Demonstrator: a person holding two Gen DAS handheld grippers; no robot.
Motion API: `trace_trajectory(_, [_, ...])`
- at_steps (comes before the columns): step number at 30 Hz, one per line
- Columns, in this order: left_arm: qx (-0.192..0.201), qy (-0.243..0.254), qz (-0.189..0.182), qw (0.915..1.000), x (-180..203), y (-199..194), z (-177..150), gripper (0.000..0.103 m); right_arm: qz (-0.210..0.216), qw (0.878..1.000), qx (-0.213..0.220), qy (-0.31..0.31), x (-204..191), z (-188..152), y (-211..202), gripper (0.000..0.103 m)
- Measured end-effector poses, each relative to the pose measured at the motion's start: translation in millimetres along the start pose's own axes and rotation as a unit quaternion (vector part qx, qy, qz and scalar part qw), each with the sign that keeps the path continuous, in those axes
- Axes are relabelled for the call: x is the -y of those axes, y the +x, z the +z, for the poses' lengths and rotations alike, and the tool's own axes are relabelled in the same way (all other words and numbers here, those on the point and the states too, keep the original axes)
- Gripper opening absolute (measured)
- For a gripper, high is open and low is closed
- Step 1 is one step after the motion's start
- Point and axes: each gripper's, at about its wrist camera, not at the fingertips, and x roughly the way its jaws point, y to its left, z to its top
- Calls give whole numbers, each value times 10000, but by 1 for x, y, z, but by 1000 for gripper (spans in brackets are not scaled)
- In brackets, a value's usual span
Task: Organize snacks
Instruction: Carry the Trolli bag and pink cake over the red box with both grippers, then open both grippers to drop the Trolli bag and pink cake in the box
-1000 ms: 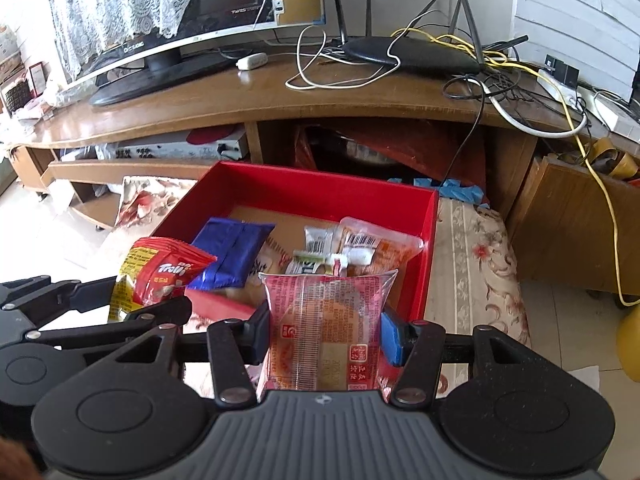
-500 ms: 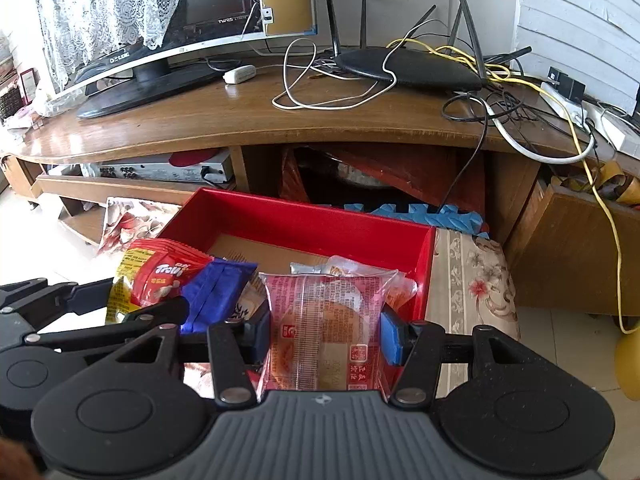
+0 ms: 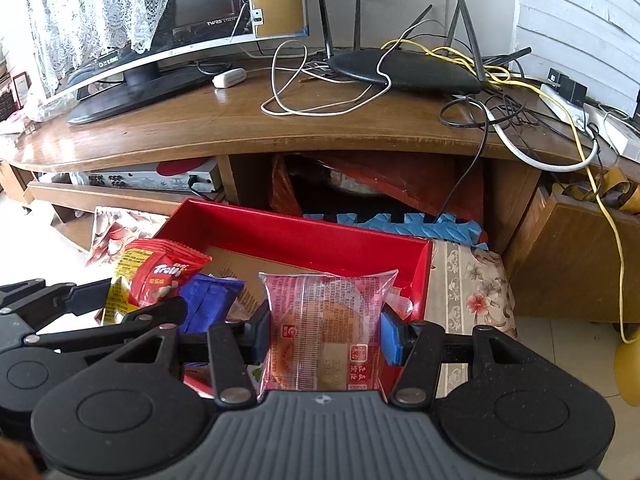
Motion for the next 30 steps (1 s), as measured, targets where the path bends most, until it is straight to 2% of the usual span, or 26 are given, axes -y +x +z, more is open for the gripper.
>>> trace_trajectory(20, [-277, 22, 65, 9996, 3, 48, 4, 56, -33, 9995, -289, 98, 12, 5, 52, 51])
trace_trajectory(30, [-401, -76, 63, 9991, 0, 59, 2, 59, 30, 9987, -483, 183, 16, 3, 67, 52])
